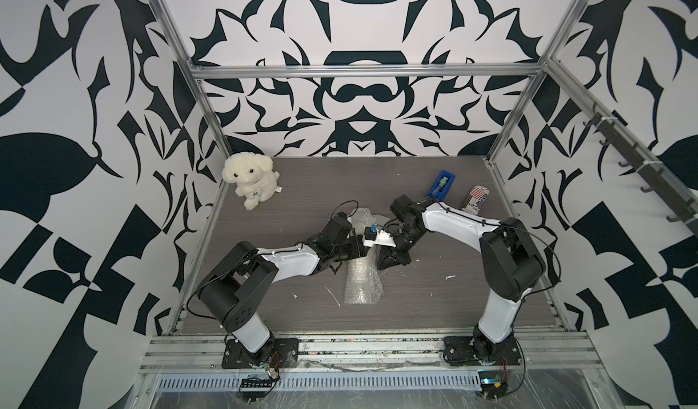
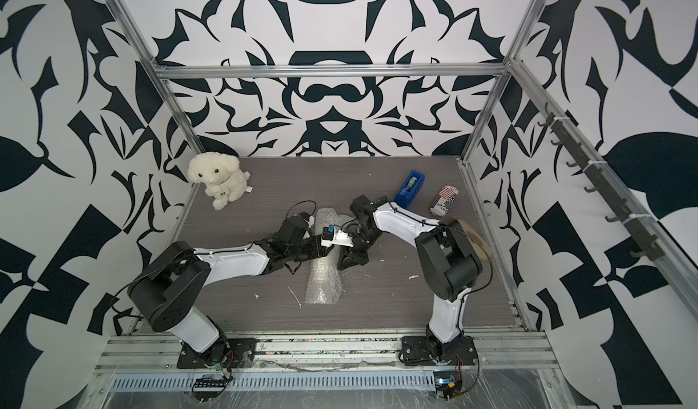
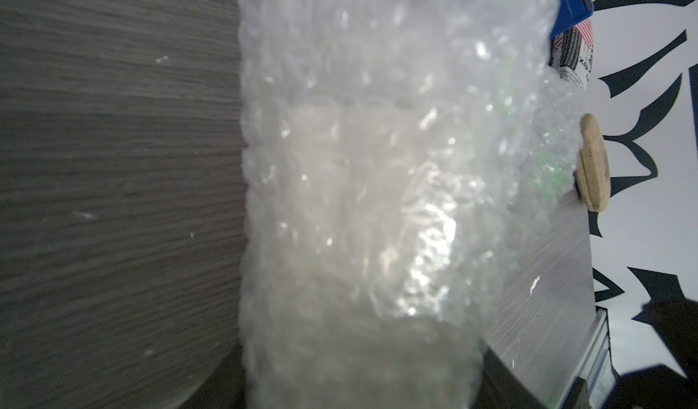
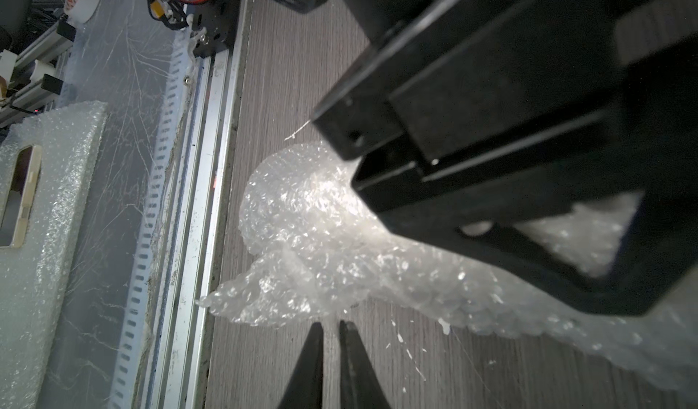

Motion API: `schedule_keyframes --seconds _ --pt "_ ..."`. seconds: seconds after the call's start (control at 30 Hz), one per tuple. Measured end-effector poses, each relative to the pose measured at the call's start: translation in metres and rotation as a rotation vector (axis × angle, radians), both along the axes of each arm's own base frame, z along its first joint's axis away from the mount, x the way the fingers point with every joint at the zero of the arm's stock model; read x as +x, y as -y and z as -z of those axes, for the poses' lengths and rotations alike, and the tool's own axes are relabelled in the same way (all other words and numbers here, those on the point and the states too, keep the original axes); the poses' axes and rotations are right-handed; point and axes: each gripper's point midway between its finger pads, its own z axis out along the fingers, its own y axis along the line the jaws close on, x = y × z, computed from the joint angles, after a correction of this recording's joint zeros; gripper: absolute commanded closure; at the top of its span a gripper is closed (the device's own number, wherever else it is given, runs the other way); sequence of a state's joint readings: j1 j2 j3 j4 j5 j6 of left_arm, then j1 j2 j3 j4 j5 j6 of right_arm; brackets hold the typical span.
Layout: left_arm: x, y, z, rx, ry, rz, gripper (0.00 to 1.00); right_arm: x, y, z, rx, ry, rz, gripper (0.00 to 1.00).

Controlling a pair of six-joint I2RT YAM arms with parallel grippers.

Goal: Wrap vases in bubble wrap
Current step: Stick the tape on the bubble wrap.

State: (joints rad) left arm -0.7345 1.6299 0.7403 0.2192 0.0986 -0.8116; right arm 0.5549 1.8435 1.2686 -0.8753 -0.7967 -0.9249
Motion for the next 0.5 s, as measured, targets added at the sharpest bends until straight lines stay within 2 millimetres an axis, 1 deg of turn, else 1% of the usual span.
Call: schedule_keyframes --seconds 0.23,0.5 --pt "0.0 0.0 -0.001 -0.002 0.0 -0.001 0.79 0.015 -0.013 0.004 0.003 -0.005 -0.011 0.88" --pt "-0.001 -0.001 0.0 0.0 -0.01 -0.007 0.79 0.017 -0.022 0.008 -0.004 -0.016 -0.02 0.89"
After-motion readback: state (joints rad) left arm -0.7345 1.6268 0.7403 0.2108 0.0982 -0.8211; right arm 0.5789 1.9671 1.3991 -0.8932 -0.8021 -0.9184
